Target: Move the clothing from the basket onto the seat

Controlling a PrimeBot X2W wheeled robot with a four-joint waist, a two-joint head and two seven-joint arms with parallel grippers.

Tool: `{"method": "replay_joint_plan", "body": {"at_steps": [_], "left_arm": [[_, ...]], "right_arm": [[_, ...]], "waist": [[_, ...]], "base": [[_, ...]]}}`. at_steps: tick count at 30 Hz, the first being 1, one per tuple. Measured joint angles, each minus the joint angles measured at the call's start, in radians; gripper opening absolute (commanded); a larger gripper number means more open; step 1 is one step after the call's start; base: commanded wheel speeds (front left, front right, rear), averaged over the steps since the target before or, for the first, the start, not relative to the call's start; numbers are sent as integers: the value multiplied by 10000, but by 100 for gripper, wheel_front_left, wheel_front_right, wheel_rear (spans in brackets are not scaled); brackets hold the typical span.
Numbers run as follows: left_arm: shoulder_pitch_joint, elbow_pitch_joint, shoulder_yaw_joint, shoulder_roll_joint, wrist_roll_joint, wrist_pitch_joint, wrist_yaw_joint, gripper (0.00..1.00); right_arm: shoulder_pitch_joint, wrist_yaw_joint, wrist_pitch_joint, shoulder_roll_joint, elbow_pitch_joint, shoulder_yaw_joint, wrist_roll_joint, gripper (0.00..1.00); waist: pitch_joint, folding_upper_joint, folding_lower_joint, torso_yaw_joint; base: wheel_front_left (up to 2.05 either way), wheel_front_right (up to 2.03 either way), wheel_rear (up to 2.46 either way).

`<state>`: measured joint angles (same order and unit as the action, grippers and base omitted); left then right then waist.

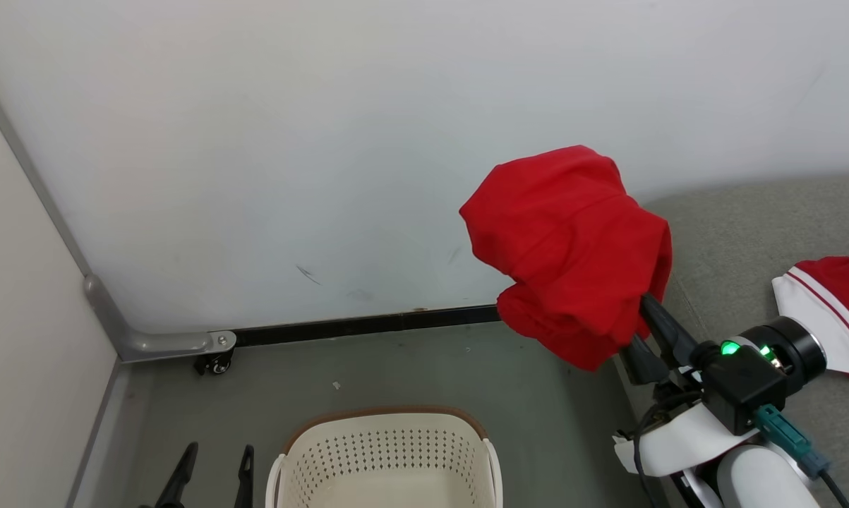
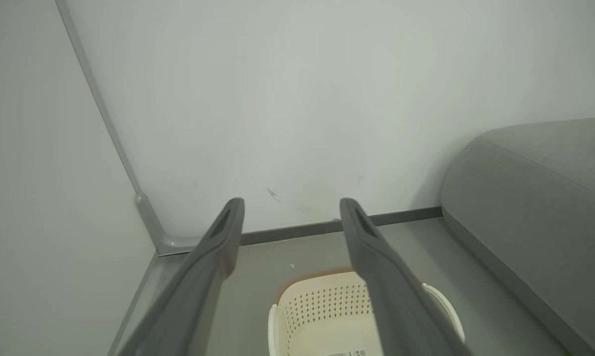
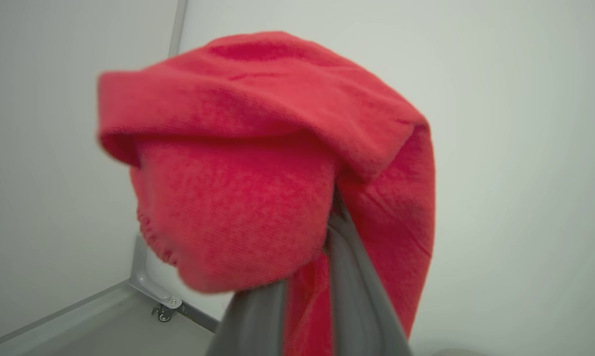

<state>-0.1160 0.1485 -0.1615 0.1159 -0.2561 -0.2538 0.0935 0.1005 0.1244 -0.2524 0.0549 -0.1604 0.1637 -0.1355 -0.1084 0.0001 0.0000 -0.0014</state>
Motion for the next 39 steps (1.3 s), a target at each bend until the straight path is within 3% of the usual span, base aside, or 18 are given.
{"method": "replay_joint_plan", "body": {"at_steps": [22,26,39], "left_arm": [[-291,-81,-10,-320,499,0,-736,100],[-291,-184,-259,-357,763,0,-1060,100],[-290,-280,-585,-506,988,0,-1430,100]], "right_arm": [[-377,0,0,-71,-320,-851,-88,0],[-397,0,0,-88,-410,-980,-169,0],[-587,0,0,-113,-585,-1476,-410,0]], "waist": [[105,0,0,-246],[120,0,0,-361],[175,0,0,-952]], "base": [[0,0,0],[0,0,0],[0,0,0]]}}
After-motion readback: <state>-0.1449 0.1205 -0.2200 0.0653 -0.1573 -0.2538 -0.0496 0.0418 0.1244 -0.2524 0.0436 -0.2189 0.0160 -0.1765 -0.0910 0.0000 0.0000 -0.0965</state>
